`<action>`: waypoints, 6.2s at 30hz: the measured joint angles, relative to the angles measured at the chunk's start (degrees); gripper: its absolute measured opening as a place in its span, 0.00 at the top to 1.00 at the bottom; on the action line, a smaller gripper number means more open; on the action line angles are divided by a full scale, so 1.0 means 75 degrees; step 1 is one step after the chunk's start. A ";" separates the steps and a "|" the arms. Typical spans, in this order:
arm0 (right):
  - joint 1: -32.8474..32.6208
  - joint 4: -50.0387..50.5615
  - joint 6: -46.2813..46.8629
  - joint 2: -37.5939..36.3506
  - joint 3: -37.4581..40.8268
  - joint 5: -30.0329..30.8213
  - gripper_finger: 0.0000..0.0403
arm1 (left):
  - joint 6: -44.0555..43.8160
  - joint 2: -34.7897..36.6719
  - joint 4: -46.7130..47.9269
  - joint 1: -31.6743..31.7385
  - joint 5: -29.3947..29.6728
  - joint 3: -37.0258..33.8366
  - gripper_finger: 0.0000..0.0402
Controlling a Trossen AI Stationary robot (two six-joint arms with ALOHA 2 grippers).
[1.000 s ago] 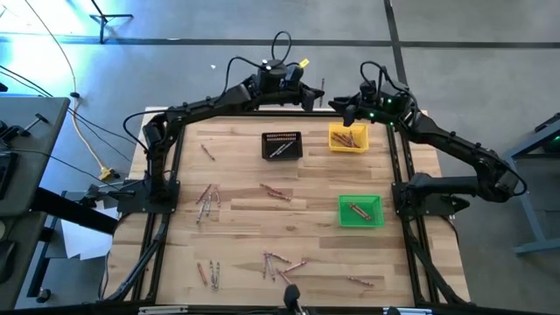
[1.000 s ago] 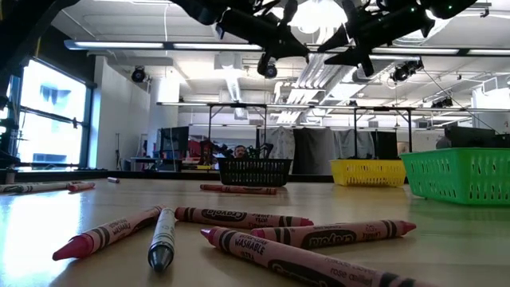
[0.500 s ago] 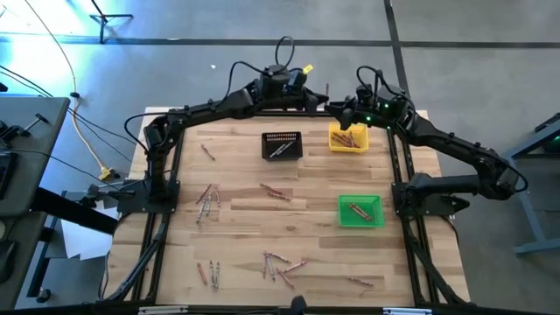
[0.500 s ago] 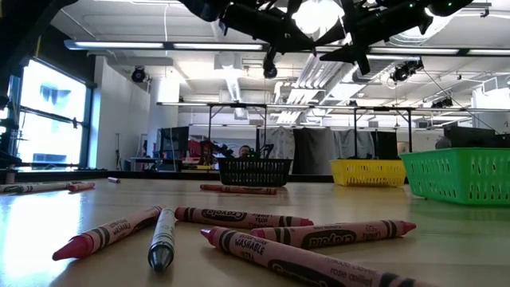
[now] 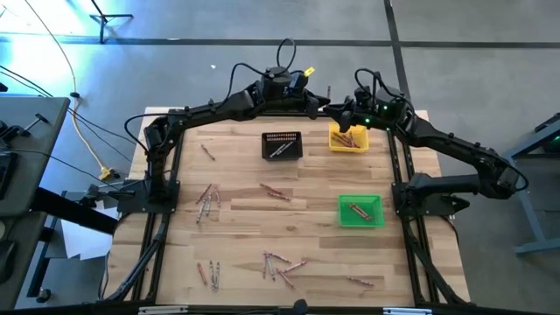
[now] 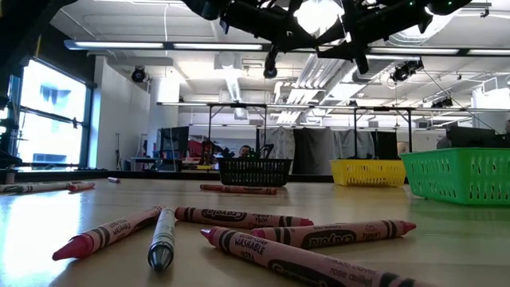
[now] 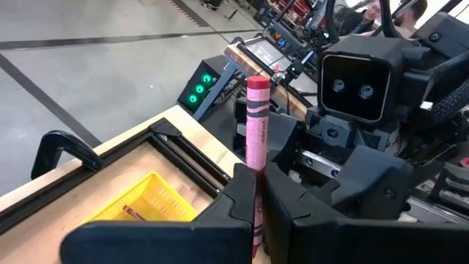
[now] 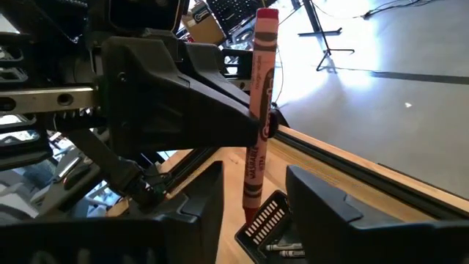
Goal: Sort crayons
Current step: Put the red crayon into the yellow basket
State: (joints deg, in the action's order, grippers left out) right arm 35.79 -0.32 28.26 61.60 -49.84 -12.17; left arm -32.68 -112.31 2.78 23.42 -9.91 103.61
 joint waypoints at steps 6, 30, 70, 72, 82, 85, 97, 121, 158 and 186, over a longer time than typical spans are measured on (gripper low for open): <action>0.0003 -0.0003 0.0030 0.0000 0.0000 -0.0001 0.80 | -0.0015 0.0000 -0.0011 -0.0003 -0.0001 0.0000 1.00; 0.0024 -0.0055 -0.0031 0.0003 0.0003 -0.0043 0.99 | 0.0855 0.0009 -0.0014 -0.0003 0.0239 0.0000 0.92; 0.1731 0.5154 -0.2237 0.1597 0.0012 0.1195 0.84 | 0.0769 0.0009 0.0890 0.0229 -0.0665 0.0000 0.74; 0.1731 0.5099 -0.2260 0.1597 0.0012 0.1230 0.82 | 0.0775 0.0009 0.0909 0.0287 -0.0664 0.0000 0.74; 0.1728 0.5117 -0.2440 0.1580 0.0009 0.0954 0.79 | 0.2746 0.0178 0.6434 0.1087 0.0441 0.0002 0.74; 0.1731 0.5117 -0.2438 0.1580 0.0009 0.0954 0.79 | 0.2789 0.0178 0.8870 0.1361 0.1222 -0.0006 0.74; 0.1731 0.5091 -0.2522 0.1577 0.0009 0.0948 0.79 | 0.0273 0.0928 0.9679 0.1527 0.2517 -0.3231 0.74; 0.1975 0.3727 -0.3438 0.1577 0.0003 0.0994 0.79 | -0.4569 0.3608 0.5066 0.2211 0.2601 -0.7685 0.74; 0.2340 0.3433 -0.3414 0.1577 0.0003 0.0698 0.79 | -0.5214 0.2872 0.5108 0.2984 0.3054 -0.7958 0.74; 0.2323 0.4973 -0.3095 0.1577 -0.2457 0.0245 0.79 | -0.4208 0.4699 0.3616 0.2580 0.2713 -0.7965 1.00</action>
State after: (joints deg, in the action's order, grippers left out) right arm 53.21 36.98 5.05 73.43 -68.27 -10.33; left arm -64.24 -77.07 29.90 42.77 10.44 43.88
